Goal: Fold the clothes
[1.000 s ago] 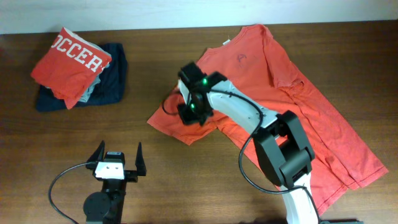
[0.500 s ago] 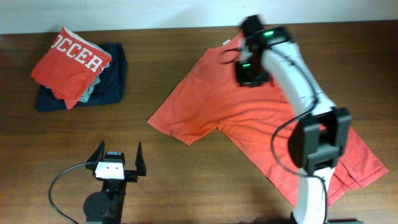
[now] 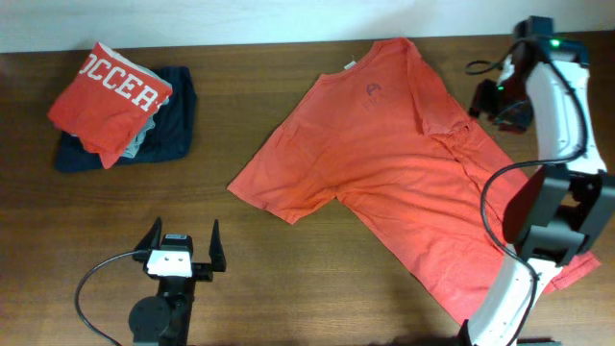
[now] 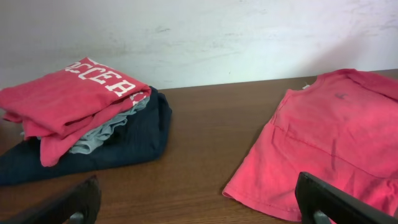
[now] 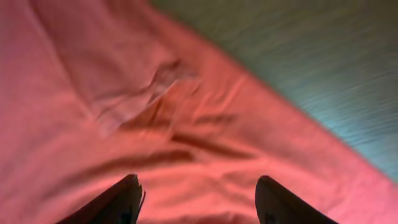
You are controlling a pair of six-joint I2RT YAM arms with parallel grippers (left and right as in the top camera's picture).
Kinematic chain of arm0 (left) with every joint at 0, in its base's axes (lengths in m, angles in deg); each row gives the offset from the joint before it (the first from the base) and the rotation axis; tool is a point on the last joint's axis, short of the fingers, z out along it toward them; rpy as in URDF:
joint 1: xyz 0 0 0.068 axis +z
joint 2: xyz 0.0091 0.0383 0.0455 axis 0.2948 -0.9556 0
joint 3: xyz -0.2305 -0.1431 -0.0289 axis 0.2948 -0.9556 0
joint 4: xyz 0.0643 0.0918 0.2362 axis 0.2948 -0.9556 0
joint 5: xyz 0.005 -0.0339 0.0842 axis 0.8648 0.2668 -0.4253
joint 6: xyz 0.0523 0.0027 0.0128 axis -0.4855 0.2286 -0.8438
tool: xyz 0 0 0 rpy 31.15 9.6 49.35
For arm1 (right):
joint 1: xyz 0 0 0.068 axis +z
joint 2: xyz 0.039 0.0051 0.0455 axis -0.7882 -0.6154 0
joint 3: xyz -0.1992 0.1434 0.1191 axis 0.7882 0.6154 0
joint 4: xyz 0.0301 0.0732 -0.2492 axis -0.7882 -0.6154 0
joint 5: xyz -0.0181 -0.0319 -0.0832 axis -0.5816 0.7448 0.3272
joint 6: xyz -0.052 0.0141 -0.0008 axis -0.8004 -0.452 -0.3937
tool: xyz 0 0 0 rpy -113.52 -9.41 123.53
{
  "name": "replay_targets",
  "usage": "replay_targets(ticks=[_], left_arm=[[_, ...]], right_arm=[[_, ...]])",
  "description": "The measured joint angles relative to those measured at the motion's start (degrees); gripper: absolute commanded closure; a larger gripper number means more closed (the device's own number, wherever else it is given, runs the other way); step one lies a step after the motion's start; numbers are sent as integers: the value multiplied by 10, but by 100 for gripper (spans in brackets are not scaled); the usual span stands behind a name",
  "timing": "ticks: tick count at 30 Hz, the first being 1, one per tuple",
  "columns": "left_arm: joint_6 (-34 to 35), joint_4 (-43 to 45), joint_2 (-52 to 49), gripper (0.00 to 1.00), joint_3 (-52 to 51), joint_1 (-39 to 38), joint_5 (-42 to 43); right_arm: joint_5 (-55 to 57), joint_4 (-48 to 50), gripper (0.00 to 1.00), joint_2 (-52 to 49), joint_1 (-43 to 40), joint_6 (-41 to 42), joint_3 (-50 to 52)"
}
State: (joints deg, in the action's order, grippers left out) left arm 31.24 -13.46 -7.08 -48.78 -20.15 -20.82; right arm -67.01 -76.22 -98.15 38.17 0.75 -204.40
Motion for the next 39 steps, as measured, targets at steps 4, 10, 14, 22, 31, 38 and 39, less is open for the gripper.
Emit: replay_targets(ticks=[4, 10, 14, 22, 31, 38, 39], left_arm=[[0, 0, 0, 1, 0, 0, 0], [0, 0, 0, 1, 0, 0, 0], [0, 0, 0, 1, 0, 0, 0], [0, 0, 0, 0, 0, 0, 0], [0, 0, 0, 1, 0, 0, 0], [0, 0, 0, 1, 0, 0, 0], [0, 0, 0, 1, 0, 0, 0]], right_arm=[[-22, 27, 48, 0, -21, -17, 0], [-60, 55, 57, -1, -28, -8, 0], [-89, 69, 58, -19, -28, 5, 0], [-105, 82, 58, -87, -28, 22, 0], [-111, 92, 57, -99, -28, 45, 0], [-114, 96, 57, -131, -25, 95, 0], [-115, 97, 57, -134, -24, 98, 0]])
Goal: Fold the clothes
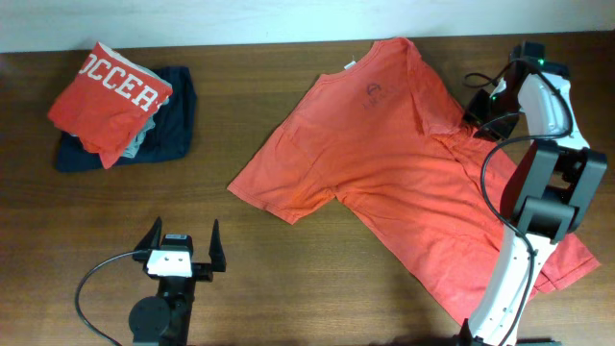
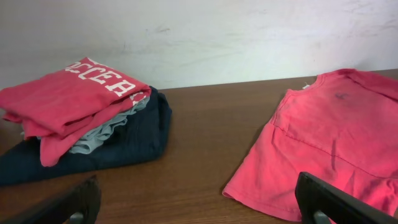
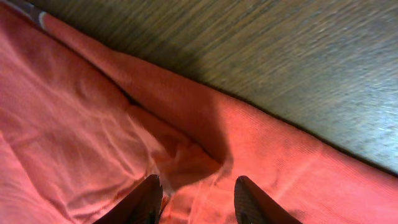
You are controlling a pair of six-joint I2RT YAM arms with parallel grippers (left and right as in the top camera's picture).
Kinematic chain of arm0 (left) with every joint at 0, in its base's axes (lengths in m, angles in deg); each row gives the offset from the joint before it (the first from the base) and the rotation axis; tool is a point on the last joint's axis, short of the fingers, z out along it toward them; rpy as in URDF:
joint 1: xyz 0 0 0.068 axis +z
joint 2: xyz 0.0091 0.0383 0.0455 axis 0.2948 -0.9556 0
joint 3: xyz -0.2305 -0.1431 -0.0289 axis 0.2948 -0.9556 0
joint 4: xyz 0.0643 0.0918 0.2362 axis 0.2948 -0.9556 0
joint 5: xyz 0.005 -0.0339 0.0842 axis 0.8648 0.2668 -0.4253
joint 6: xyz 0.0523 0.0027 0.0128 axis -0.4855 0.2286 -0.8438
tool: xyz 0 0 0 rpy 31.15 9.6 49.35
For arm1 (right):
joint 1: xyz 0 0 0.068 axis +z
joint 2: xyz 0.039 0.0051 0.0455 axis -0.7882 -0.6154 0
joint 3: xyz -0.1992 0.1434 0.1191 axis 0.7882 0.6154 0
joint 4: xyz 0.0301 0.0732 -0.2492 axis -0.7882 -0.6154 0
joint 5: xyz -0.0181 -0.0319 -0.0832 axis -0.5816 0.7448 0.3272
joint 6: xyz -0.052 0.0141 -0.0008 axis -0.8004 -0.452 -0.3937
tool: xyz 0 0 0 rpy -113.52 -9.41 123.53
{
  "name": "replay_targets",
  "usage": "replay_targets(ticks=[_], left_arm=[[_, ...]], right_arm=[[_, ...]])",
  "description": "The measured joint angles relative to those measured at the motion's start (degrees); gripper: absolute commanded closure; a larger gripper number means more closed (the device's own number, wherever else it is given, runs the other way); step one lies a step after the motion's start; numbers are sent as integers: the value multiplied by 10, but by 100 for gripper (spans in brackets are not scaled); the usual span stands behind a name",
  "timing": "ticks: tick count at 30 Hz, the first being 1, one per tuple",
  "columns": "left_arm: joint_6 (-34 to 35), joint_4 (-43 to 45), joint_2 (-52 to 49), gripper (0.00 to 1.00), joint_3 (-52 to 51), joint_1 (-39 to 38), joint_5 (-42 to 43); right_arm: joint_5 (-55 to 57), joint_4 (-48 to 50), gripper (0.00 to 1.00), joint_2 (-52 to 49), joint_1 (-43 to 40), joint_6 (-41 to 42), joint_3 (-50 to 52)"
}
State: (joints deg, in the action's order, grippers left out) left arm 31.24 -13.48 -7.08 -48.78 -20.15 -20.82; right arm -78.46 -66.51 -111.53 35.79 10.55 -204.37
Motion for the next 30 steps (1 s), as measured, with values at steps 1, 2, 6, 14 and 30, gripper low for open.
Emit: replay_targets(ticks=[1, 2, 6, 14, 30], left_arm=[[0, 0, 0, 1, 0, 0, 0], [0, 0, 0, 1, 0, 0, 0], [0, 0, 0, 1, 0, 0, 0], [0, 0, 0, 1, 0, 0, 0], [0, 0, 0, 1, 0, 0, 0]], right_arm=[[0, 3, 57, -2, 1, 4, 0], [0, 5, 57, -2, 3, 8, 0], [-1, 17, 57, -2, 12, 14, 0], [-1, 21, 57, -2, 17, 24, 0], [-1, 21, 65, -2, 17, 42, 0]])
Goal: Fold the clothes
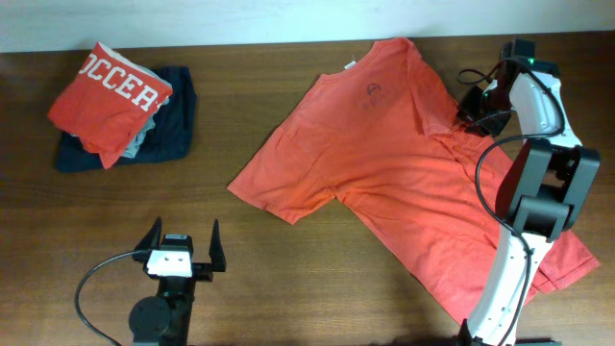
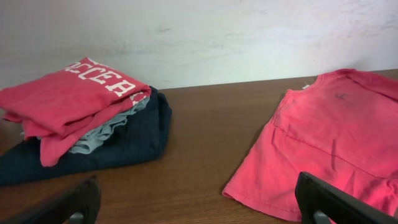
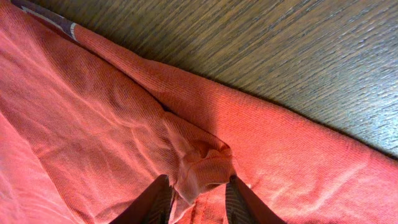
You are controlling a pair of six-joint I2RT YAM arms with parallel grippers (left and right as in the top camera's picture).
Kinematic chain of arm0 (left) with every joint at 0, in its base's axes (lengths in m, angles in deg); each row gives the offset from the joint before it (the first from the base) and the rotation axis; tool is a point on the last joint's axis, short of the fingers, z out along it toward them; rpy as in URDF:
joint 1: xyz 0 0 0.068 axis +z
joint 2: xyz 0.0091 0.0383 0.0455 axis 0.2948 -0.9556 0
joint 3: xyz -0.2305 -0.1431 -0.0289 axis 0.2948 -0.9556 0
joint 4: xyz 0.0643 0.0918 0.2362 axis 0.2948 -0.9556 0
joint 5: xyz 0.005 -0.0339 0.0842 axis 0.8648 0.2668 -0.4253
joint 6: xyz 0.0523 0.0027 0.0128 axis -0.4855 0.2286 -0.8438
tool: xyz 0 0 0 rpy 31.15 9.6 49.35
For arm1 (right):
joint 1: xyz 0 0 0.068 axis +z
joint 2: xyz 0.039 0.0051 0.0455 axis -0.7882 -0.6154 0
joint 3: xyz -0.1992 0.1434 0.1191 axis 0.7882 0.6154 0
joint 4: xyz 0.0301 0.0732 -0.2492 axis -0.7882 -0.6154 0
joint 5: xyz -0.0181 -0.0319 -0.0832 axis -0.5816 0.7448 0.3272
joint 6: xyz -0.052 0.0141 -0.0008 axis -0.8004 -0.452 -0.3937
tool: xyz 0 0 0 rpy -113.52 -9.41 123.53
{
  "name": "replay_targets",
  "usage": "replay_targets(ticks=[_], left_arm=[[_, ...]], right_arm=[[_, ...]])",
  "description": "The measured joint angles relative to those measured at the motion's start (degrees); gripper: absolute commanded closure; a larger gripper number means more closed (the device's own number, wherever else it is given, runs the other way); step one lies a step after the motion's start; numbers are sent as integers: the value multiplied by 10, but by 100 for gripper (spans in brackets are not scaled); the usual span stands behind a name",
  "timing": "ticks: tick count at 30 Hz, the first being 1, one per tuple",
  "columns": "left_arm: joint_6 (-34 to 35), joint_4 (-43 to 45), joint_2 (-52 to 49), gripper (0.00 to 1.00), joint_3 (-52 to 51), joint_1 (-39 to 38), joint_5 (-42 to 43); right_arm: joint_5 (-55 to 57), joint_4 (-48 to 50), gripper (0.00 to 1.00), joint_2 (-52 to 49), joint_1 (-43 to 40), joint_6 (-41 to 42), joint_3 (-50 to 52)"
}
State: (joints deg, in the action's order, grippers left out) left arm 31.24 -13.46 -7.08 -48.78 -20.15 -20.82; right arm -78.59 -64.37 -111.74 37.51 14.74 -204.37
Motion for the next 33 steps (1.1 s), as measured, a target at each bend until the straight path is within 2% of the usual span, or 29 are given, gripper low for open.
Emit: replay_targets(ticks=[4, 5, 6, 8, 9, 18, 33], left_arm=[[0, 0, 0, 1, 0, 0, 0], [0, 0, 0, 1, 0, 0, 0], [0, 0, 0, 1, 0, 0, 0], [0, 0, 0, 1, 0, 0, 0], [0, 0, 0, 1, 0, 0, 0], [0, 0, 0, 0, 0, 0, 0], [0, 0, 0, 1, 0, 0, 0]], right_arm=[[0, 14, 66, 0, 2, 13, 6], [0, 20, 69, 0, 2, 17, 10], [0, 26, 75, 0, 3, 19, 15], [0, 31, 94, 0, 4, 21, 26], [0, 30, 96, 0, 4, 28, 29], [11, 32, 96, 0, 5, 8, 32], [29, 24, 96, 0, 5, -113, -50]])
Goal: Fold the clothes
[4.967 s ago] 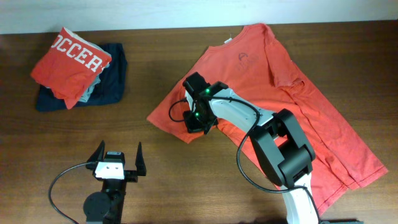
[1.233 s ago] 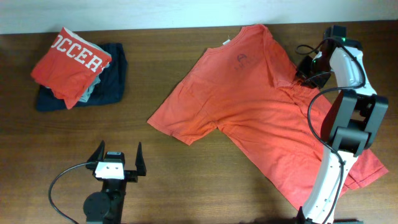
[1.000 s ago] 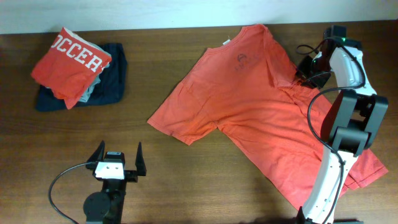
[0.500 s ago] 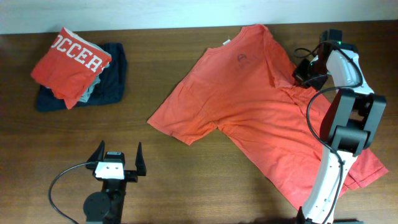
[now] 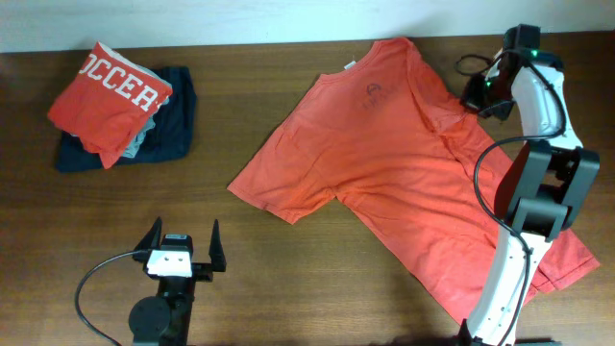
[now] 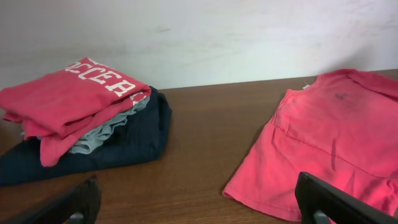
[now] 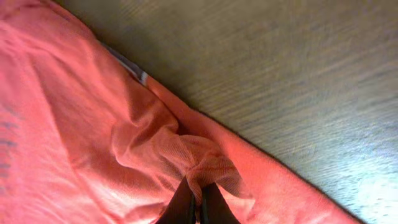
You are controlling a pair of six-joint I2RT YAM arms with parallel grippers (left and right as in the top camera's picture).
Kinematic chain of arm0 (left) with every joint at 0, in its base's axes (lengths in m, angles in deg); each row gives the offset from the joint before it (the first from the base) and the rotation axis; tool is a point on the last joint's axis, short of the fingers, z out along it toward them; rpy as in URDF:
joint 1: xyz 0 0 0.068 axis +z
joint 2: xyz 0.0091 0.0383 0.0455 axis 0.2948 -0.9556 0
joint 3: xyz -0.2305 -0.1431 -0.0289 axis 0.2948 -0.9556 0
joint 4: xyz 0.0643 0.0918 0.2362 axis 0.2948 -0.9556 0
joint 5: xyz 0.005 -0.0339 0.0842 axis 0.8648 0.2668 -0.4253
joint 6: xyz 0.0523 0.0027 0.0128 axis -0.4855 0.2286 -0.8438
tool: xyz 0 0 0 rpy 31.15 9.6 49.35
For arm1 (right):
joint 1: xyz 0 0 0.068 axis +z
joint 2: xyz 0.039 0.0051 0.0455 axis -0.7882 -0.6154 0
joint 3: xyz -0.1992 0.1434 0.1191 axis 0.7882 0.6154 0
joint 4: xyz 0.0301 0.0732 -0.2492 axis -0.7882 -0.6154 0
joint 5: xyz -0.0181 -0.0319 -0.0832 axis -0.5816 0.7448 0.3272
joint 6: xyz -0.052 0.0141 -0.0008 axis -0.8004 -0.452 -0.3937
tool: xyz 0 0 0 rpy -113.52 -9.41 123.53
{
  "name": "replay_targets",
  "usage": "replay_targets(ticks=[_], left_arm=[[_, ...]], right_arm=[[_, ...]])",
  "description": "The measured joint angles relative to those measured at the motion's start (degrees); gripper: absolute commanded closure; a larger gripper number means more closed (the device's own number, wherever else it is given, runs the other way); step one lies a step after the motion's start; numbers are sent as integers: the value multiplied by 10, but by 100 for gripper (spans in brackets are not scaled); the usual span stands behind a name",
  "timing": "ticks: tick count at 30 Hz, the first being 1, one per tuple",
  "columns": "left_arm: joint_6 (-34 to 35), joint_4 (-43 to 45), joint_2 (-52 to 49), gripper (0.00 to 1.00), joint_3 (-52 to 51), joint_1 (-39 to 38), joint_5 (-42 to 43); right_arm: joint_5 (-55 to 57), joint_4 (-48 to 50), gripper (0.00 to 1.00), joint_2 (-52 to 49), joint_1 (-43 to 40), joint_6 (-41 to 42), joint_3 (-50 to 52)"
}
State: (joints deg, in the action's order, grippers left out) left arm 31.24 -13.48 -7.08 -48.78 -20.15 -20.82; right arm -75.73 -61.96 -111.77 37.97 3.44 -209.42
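Note:
An orange-red T-shirt (image 5: pixel 384 163) lies spread across the right half of the table, its collar toward the back. My right gripper (image 5: pixel 478 96) is at the shirt's far right sleeve edge, shut on a pinched fold of the fabric (image 7: pixel 202 171), which bunches up between the fingers (image 7: pixel 186 202). My left gripper (image 5: pixel 181 252) rests near the front edge of the table, open, with nothing between its fingers; the shirt's left hem (image 6: pixel 273 193) lies ahead of it to the right.
A pile of folded clothes (image 5: pixel 120 101) sits at the back left: a red "SOCCER" shirt (image 6: pixel 68 99) on top of grey and navy garments. Bare wooden table (image 5: pixel 288 279) lies between the pile and the shirt. A white wall (image 6: pixel 199 31) runs behind the table.
My right gripper's fingers were slightly apart around a fold of the sleeve; now they are shut on it, and the gripper has moved a little toward the back of the table.
My right gripper hung open over the shirt's right side. It then stood open at the sleeve edge near the back right, then straddled a raised fold there. Now it is shut on that fold. The left arm has stayed still throughout.

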Motion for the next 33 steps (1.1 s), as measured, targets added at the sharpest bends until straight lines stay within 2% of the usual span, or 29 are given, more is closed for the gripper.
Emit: replay_targets(ticks=[7, 15, 20, 28, 29, 30, 33], left_arm=[[0, 0, 0, 1, 0, 0, 0], [0, 0, 0, 0, 0, 0, 0], [0, 0, 0, 1, 0, 0, 0], [0, 0, 0, 0, 0, 0, 0], [0, 0, 0, 1, 0, 0, 0], [0, 0, 0, 1, 0, 0, 0], [0, 0, 0, 1, 0, 0, 0]], right_arm=[[29, 1, 96, 0, 0, -31, -41], [122, 22, 96, 0, 0, -72, -56], [169, 72, 96, 0, -3, -100, -56], [186, 163, 95, 0, -24, -117, -56], [188, 176, 85, 0, -28, -117, -56], [189, 187, 70, 0, -31, -118, -56], [193, 220, 61, 0, -39, -122, -56]])
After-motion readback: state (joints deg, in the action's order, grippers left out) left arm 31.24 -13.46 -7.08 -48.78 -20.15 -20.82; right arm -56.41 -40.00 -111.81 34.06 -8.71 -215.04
